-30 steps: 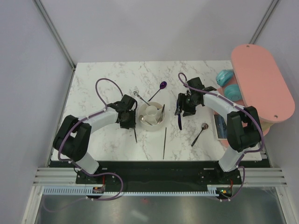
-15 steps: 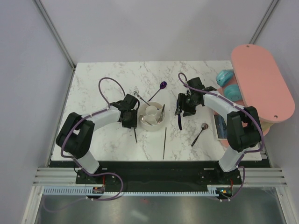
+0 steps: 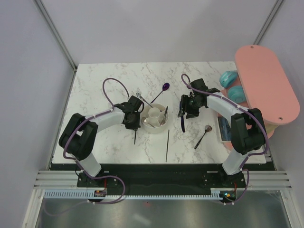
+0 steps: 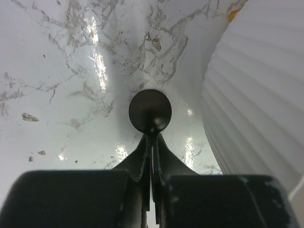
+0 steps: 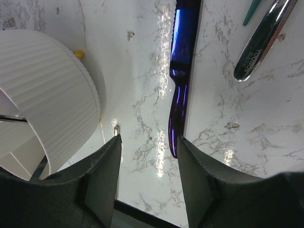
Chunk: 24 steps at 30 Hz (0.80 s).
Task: Sort the eating utensils into containers
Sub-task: Pick up the spoon from the center of the board.
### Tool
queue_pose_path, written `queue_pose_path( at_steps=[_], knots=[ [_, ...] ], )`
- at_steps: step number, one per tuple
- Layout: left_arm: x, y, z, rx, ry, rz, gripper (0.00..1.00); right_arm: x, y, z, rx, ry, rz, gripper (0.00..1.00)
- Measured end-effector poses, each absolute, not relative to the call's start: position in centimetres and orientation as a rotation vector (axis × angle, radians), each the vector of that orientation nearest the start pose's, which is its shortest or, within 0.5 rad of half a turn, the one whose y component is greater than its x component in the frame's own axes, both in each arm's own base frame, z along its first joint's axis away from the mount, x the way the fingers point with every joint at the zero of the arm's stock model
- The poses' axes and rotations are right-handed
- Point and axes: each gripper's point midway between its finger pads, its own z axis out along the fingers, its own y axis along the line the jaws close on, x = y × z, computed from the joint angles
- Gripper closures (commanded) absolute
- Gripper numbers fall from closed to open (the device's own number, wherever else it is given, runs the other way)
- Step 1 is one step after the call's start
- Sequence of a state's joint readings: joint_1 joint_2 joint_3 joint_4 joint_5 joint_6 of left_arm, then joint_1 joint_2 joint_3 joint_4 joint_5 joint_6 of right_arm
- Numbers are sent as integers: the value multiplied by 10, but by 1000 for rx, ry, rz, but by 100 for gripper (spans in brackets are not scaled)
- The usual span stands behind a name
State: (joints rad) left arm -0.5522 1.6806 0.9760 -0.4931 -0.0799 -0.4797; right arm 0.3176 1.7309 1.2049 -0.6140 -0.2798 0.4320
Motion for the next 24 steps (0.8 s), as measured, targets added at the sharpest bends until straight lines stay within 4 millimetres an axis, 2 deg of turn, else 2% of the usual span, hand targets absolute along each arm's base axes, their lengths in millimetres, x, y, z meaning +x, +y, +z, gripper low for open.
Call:
queue_pose_path(
  at_steps=[5, 9, 17, 24],
  knots=[
    [271, -169, 18, 76, 2775, -133, 98, 330, 177, 71, 75, 2784, 588, 43],
    [257, -155, 34, 68, 2754, -105, 98, 330, 177, 70, 76, 2786, 587, 43],
    [258, -145, 96, 35, 2587, -154, 98, 330, 177, 67, 79, 2796, 585, 43],
    [277, -156, 153, 20, 2418, -261, 98, 330, 177, 64, 82, 2803, 582, 43]
  ],
)
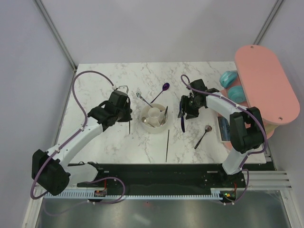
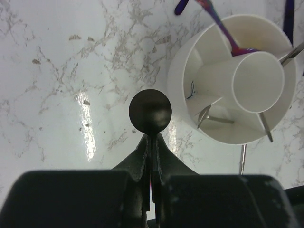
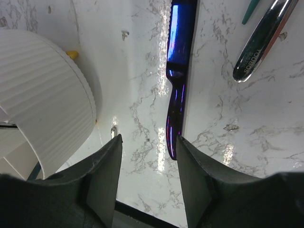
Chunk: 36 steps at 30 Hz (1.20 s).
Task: Sort the eating utensils into containers
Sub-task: Pick up the spoon from the center of the board, then place the spoon in the storage box.
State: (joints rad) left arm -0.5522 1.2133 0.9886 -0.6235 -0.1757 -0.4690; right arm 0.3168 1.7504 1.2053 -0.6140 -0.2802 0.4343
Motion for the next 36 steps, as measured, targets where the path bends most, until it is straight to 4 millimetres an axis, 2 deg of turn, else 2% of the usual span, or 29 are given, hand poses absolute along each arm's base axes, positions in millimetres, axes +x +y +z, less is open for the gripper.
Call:
queue_pose_path(
  at_steps=[4, 9, 16, 22, 28, 36],
  knots=[
    [290, -164, 171, 6, 2344, -305, 98, 330, 177, 64, 83, 2803, 583, 43],
    [303, -173, 180, -49, 2287, -355, 98, 330, 177, 64, 83, 2803, 582, 43],
    [312, -199, 169, -41, 2292, -375, 98, 329, 177, 65, 81, 2804, 588, 43],
    [319, -224, 178, 0, 2266, -411, 98, 329, 179, 66, 86, 2804, 600, 43],
    [324, -229, 183, -2, 2236, -411, 98, 329, 179, 67, 87, 2802, 603, 43],
    [334, -244, 172, 10, 2215, -387, 98, 324, 178, 66, 87, 2823, 598, 43]
  ],
)
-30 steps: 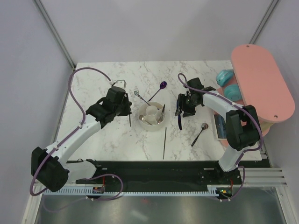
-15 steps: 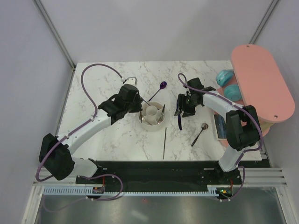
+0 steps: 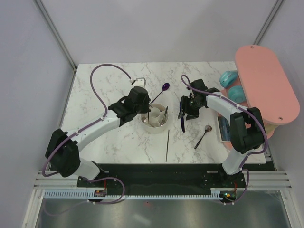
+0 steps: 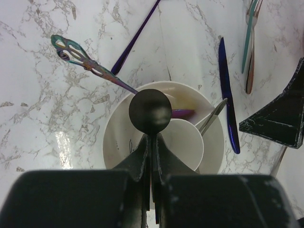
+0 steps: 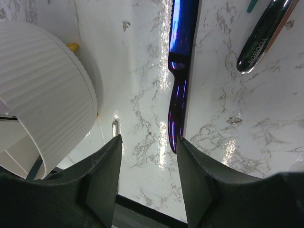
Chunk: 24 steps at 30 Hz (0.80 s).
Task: Sort the eating utensils into containers
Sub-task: Place the spoon in the storage box.
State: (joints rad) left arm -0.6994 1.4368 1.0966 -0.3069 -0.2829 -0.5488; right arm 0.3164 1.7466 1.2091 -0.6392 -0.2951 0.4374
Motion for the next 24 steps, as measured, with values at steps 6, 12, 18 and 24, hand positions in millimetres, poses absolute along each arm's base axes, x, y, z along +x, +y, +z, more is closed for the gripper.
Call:
queue_pose_path(
  at_steps=[6, 12, 18, 24],
  knots=[
    [339, -257, 171, 38, 2176, -382, 98, 322, 176, 67, 73, 2834, 590, 43],
    [342, -258, 174, 39, 2148, -367, 98, 320, 176, 67, 69, 2842, 587, 43],
    [341, -254, 167, 48, 2147, -337, 98, 323, 177, 71, 67, 2833, 590, 43],
    [338, -249, 156, 64, 2163, -305, 98, 324, 177, 72, 66, 2829, 591, 43]
  ],
)
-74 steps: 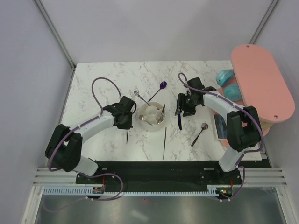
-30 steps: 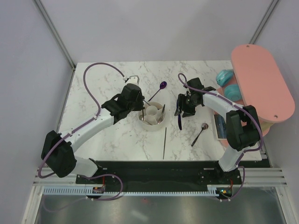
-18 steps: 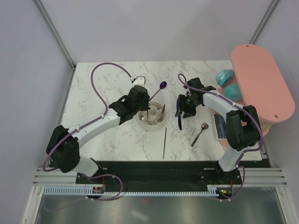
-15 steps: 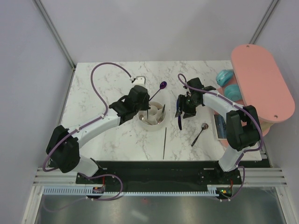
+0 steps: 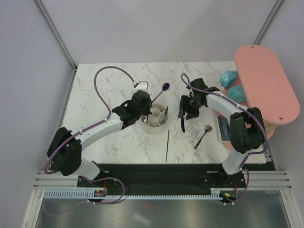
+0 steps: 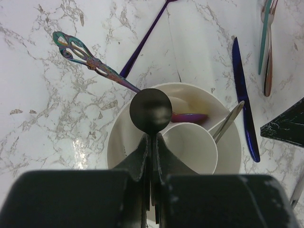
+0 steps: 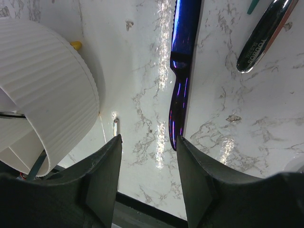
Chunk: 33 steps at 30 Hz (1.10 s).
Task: Sort the eating utensils into containers
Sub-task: Place the spoon in the storage box.
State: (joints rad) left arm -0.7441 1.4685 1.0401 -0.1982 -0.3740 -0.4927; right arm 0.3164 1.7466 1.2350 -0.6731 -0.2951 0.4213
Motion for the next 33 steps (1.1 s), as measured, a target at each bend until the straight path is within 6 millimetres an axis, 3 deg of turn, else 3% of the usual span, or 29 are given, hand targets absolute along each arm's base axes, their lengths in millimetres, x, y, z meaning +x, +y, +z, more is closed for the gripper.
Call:
queue_pose_path(
  at_steps=[17, 23, 33],
  knots=[
    [328, -243, 133, 97, 2194, -271, 97, 327, 178, 74, 65, 2820, 594, 43],
    [327, -242, 139, 104, 2180, -276, 73, 327, 178, 74, 66, 2821, 594, 43],
    [317, -232, 148, 104, 2162, -286, 66, 331, 180, 74, 65, 2817, 596, 43]
  ],
)
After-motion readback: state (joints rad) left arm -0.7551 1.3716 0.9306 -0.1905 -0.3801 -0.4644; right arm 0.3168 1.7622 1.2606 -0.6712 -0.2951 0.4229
